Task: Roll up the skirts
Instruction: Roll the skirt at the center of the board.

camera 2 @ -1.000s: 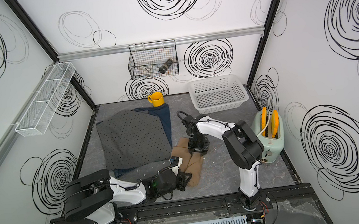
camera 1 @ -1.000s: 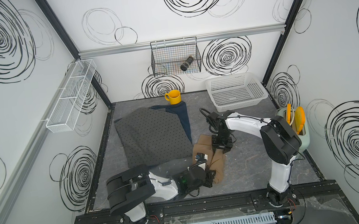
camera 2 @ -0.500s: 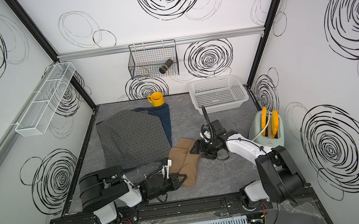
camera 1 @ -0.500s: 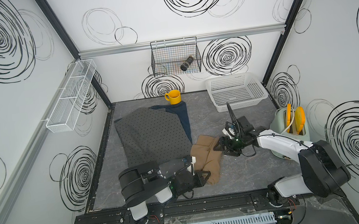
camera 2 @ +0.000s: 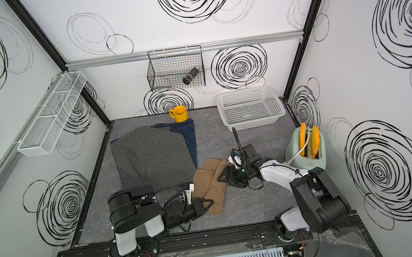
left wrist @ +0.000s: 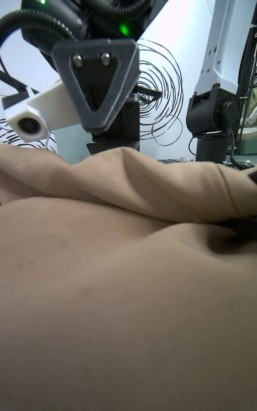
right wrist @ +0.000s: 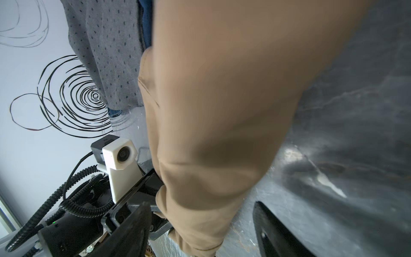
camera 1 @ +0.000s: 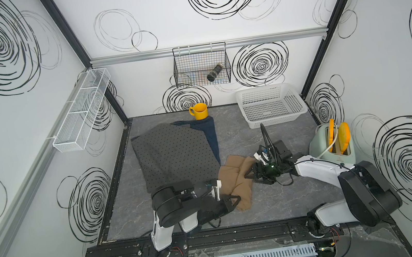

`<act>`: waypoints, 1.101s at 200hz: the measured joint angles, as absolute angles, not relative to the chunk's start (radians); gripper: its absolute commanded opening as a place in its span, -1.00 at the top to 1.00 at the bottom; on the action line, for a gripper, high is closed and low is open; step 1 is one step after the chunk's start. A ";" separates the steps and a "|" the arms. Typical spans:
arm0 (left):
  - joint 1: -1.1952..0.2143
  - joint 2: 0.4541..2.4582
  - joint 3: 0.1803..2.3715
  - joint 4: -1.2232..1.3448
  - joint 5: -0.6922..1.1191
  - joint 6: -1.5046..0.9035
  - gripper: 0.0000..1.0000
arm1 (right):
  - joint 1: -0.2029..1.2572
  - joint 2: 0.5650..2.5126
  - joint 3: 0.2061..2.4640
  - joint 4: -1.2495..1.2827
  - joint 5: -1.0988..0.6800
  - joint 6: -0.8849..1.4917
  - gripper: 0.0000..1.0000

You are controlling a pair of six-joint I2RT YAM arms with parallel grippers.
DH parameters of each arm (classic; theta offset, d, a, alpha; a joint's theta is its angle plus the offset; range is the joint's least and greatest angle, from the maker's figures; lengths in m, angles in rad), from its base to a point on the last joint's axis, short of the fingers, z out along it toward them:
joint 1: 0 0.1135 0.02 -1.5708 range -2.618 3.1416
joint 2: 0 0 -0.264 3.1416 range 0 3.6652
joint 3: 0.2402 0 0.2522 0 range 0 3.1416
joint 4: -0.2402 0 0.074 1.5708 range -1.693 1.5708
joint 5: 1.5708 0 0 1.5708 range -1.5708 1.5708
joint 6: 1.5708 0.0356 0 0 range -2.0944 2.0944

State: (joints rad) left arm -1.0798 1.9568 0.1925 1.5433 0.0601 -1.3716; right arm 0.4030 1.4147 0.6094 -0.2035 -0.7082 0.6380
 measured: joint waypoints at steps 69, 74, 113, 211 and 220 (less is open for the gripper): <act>-1.080 1.998 0.178 1.608 0.063 -1.419 1.00 | 0.442 1.511 0.630 -0.113 -0.714 0.681 -0.31; -1.080 1.998 0.178 1.608 0.063 -1.419 1.00 | 0.454 1.519 0.630 -0.098 -0.714 0.686 -0.22; -1.080 1.991 0.185 1.602 0.064 -1.400 0.31 | 0.487 1.544 0.630 -0.045 -0.691 0.728 0.58; -1.188 1.382 0.443 0.640 -0.119 -0.905 -0.83 | 0.516 1.680 0.998 -0.633 -0.371 0.633 1.00; -1.204 1.385 0.490 0.551 -0.155 -0.849 -0.83 | 0.514 1.677 0.998 -0.662 -0.355 0.630 1.00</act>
